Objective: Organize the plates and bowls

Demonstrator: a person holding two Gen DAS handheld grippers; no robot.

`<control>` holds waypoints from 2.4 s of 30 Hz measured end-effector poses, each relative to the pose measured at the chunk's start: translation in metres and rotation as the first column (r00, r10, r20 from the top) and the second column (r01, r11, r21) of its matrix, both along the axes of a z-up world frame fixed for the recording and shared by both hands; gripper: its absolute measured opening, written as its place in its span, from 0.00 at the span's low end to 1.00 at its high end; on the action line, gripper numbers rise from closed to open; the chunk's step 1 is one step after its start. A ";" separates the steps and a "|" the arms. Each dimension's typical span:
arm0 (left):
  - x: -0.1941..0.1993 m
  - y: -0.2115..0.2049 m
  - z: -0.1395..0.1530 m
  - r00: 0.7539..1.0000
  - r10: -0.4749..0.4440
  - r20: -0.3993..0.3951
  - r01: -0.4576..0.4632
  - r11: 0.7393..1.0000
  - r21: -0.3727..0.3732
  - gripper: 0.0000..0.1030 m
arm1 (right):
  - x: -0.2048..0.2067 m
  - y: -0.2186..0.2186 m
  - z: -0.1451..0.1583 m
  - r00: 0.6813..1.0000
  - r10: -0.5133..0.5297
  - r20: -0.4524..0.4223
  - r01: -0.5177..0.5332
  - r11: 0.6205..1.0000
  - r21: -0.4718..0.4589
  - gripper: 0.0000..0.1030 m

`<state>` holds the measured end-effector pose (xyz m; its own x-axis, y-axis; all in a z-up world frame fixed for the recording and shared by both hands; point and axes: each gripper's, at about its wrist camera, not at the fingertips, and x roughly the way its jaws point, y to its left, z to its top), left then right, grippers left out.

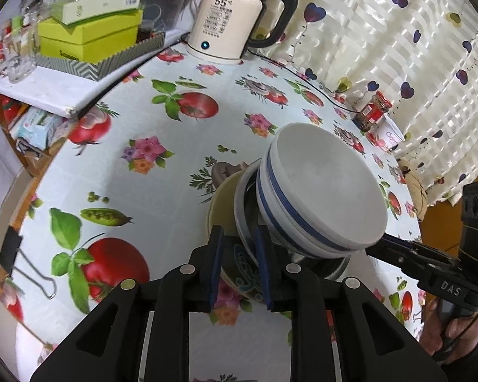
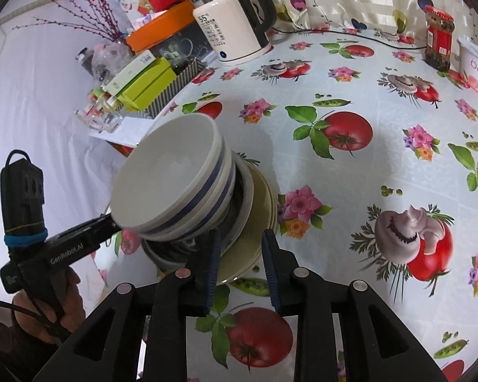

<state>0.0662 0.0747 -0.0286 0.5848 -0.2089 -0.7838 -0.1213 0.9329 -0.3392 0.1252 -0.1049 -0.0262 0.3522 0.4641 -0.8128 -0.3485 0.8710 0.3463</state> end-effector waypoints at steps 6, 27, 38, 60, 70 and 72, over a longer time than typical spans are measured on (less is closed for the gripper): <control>-0.018 -0.004 0.014 0.999 0.018 0.032 -0.019 0.999 0.042 0.22 | -0.018 0.004 0.012 0.999 0.018 0.047 -0.017 0.999 -0.032 0.34; -0.059 -0.047 0.032 0.995 -0.053 0.081 0.042 0.990 0.133 0.22 | -0.076 0.027 0.029 0.986 0.065 0.155 -0.037 0.984 -0.176 0.55; -0.060 -0.051 0.028 0.996 -0.062 0.066 0.052 0.987 0.150 0.22 | -0.085 0.032 0.026 0.982 0.076 0.172 -0.038 0.977 -0.212 0.62; -0.057 -0.051 0.015 0.999 -0.030 0.025 0.025 0.983 0.181 0.22 | -0.085 0.035 0.017 0.983 0.085 0.163 -0.046 0.972 -0.233 0.64; -0.054 -0.052 0.011 1.000 -0.017 0.011 0.015 0.979 0.205 0.22 | -0.083 0.035 0.013 0.984 0.087 0.158 -0.048 0.971 -0.235 0.64; -0.054 -0.052 0.010 1.000 -0.018 0.009 0.015 0.978 0.206 0.22 | -0.083 0.035 0.013 0.983 0.088 0.159 -0.049 0.971 -0.236 0.64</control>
<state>0.0123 0.0223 -0.0187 0.5915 -0.0537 -0.8045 -0.1026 0.9847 -0.1412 0.0421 -0.0696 -0.0131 0.4656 0.2993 -0.8328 -0.4459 0.8922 0.0713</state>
